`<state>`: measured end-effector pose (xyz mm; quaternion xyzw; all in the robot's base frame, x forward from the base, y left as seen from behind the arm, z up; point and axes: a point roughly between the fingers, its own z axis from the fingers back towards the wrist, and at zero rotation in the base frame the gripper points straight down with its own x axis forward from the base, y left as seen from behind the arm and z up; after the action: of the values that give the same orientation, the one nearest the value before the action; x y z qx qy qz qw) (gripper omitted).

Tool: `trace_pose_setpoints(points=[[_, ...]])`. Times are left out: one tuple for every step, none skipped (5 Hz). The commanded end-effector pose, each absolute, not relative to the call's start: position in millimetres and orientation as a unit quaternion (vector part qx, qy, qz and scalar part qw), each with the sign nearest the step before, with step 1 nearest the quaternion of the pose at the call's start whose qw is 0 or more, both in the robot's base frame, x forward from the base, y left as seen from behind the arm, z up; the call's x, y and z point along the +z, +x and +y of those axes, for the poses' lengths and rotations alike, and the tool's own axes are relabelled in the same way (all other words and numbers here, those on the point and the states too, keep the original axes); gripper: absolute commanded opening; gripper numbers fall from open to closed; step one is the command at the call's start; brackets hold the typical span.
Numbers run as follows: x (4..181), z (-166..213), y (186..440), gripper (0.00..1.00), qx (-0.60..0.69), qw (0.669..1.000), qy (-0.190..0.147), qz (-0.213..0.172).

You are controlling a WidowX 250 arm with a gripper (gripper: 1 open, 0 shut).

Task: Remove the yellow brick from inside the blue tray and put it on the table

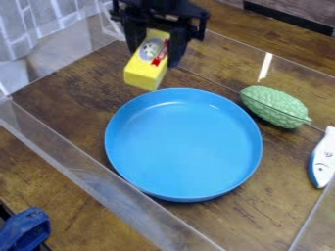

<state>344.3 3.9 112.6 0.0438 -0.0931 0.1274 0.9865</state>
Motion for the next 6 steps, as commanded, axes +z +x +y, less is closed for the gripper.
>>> trace_pose_setpoints(points=[[112.4, 9, 343, 0.0, 0.133, 0.982, 0.055, -0.124], [106.6, 18, 343, 0.0, 0.138, 0.98, 0.064, -0.131], [114.0, 26, 343, 0.0, 0.157, 0.976, 0.073, -0.132], [122.9, 36, 343, 0.0, 0.177, 0.971, 0.083, -0.135], [121.3, 36, 339, 0.0, 0.166, 0.972, 0.088, -0.139], [118.8, 33, 335, 0.0, 0.154, 0.973, 0.093, -0.145]])
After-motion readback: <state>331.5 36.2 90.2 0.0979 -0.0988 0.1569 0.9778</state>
